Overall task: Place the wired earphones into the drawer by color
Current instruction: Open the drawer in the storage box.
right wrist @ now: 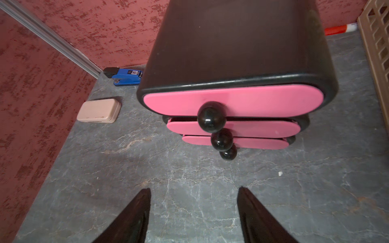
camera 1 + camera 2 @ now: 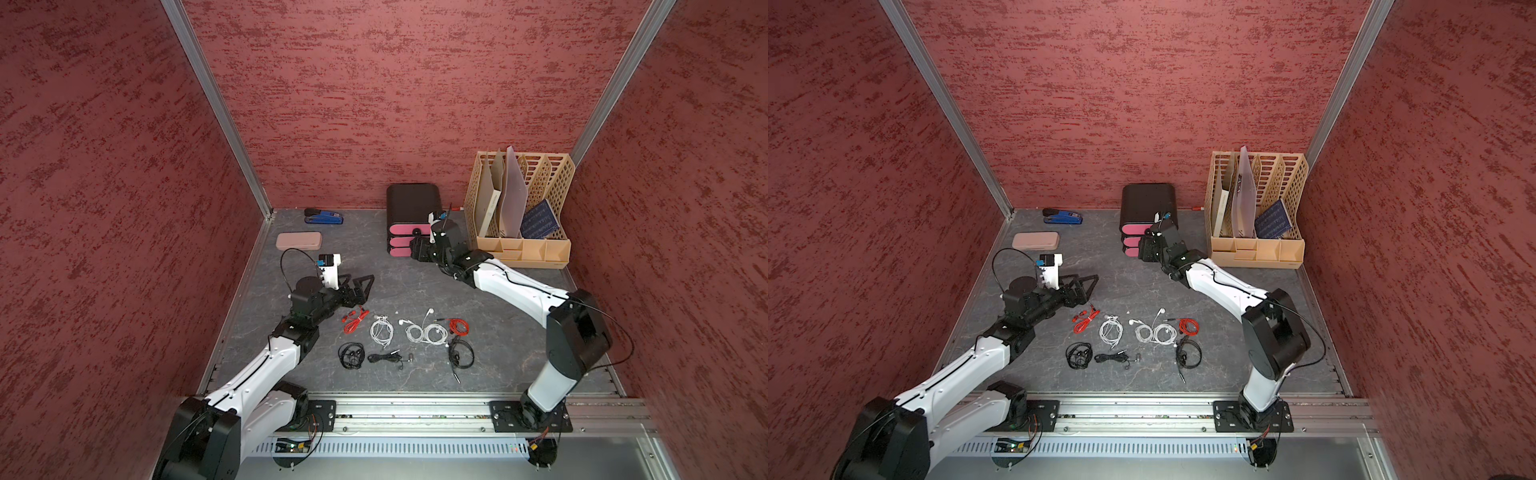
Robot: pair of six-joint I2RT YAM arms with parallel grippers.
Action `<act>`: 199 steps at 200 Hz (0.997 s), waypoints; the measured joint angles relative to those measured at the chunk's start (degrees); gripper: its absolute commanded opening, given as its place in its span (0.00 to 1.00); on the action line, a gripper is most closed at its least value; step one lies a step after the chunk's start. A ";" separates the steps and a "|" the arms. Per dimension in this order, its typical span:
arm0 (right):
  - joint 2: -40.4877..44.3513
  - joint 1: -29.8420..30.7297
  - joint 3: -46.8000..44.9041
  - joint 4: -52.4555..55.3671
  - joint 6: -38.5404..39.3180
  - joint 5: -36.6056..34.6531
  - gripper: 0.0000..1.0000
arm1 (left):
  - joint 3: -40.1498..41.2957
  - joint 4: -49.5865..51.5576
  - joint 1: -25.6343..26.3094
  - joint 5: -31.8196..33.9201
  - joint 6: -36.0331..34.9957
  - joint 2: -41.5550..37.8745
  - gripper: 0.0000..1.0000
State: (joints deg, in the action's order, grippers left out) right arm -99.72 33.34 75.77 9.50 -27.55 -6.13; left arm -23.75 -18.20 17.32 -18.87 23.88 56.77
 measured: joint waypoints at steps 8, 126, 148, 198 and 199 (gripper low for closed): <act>-1.05 0.00 0.94 0.13 0.09 -0.63 0.66 | 0.09 0.00 0.00 0.09 -0.11 -0.22 1.00; -9.44 -0.02 12.24 3.74 1.01 -6.78 0.52 | 0.66 -0.13 0.02 1.42 -0.20 -1.46 1.00; -10.86 -0.07 13.53 4.46 0.98 -6.99 0.52 | 0.81 -0.33 0.02 1.44 -0.20 -1.49 1.00; -12.61 -0.55 14.60 6.32 0.96 -7.02 0.52 | 0.94 -0.35 0.02 1.88 -0.20 -1.53 1.00; -12.68 -0.55 14.69 6.34 0.96 -7.02 0.52 | 0.94 -0.35 0.02 1.90 -0.20 -1.53 1.00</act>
State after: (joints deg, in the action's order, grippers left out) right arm -112.40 32.80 90.45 15.84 -26.59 -13.15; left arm -22.81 -18.55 17.34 -16.97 23.68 55.24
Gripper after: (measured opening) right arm 0.519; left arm 0.996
